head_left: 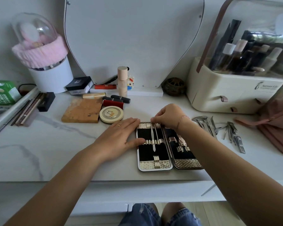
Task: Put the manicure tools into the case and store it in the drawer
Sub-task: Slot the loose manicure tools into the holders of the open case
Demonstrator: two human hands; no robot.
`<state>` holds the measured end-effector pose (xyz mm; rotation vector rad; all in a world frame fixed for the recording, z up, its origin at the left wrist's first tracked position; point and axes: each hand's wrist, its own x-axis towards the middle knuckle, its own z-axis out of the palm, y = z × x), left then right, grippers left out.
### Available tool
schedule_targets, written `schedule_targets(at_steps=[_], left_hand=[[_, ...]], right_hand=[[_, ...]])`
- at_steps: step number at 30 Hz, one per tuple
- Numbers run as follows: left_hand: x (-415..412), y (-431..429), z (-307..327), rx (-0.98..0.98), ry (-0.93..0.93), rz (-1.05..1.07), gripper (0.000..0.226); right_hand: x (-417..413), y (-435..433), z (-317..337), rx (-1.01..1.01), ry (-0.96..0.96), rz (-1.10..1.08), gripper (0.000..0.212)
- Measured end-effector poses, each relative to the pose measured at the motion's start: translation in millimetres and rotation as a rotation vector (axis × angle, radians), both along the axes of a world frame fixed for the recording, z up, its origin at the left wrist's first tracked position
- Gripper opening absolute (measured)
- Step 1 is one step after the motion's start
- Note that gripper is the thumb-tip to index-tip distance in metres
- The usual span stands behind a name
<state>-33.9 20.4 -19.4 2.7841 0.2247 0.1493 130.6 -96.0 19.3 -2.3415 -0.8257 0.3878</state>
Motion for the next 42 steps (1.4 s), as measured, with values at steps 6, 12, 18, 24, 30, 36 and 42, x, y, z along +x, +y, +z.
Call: schedule_targets(at_steps=[6,12,18,24,30,36,42], left_hand=[[0,0,0,0.009,-0.005,0.003,0.09],[1,2,-3,0.018,-0.017,0.004,0.097],[0,0,-1,0.005,-0.013,0.003,0.088],[0,-1,1,-0.001,-0.007,0.0,0.088],[-1,-3,3,-0.007,0.007,-0.003,0.085],[-1,-3,3,-0.012,0.013,-0.002,0.08],[-2,-4,4,-0.015,0.014,0.006,0.081]], right_hand=[[1,-4,-2,0.067,0.061,-0.001,0.005],[3,-8,-1,0.043,0.035,0.052,0.003],[1,-12,-2,0.051,-0.019,0.105,0.004],[-4,-22,-9,0.115,-0.169,0.148,0.005],[-3,-38,-15,0.056,-0.326,0.359,0.016],[-4,-59,-25,0.089,-0.426,0.471,0.037],[-14,-71,-28,-0.065,-0.476,0.535,0.064]])
